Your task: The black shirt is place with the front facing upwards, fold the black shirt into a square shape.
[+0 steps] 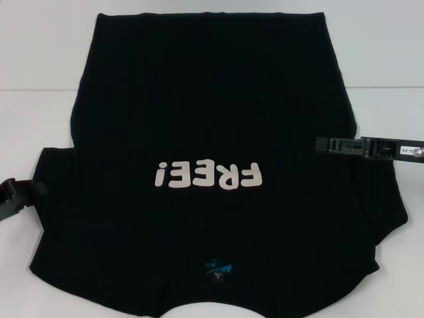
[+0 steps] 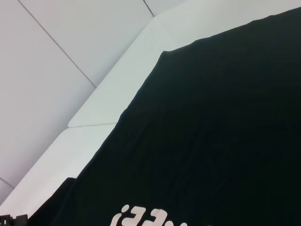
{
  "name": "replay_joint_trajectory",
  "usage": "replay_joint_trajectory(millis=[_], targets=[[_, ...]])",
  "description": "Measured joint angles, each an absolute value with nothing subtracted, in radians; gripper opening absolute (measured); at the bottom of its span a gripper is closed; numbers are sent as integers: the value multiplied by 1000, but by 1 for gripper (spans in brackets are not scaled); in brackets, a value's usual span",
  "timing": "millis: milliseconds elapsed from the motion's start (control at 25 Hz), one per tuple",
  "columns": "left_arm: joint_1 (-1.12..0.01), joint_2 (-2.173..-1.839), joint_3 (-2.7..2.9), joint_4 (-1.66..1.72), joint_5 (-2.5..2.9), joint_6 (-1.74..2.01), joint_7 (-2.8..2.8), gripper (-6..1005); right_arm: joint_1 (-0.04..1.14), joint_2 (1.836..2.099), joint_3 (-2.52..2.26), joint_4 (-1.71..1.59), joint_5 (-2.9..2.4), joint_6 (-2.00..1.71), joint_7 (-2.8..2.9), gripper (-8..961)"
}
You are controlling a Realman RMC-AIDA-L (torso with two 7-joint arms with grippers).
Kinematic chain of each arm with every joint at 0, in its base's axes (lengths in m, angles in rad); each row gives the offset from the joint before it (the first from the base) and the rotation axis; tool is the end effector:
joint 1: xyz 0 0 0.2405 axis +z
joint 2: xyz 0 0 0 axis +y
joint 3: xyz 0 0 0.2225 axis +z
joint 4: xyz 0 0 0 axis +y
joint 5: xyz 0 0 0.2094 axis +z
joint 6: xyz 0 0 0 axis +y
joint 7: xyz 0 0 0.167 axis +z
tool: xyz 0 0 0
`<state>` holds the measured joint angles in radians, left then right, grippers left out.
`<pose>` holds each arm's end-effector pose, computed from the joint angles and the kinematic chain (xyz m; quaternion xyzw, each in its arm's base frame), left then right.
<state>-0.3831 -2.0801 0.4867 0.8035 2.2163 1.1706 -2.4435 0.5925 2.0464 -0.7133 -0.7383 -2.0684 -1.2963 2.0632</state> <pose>-0.3518 0.3261 0.0594 -0.5900 -0.7110 -0.2488 0.2908 0.2374 0.3790 0.0236 -0.8283 0.4790 0.2187 0.1912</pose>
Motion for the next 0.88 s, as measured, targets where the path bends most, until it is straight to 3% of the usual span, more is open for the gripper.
replay_joint_trajectory(millis=[760,880], targets=[[-380,-2082,479,836,2235,1218,-2448,44,591,2046,-712,-738,-2067,-1299,2063,928],[-380,-2078,481,857,2239,1235,-2432,44,591,2046,-712,-738,-2067,-1299,2063,928]])
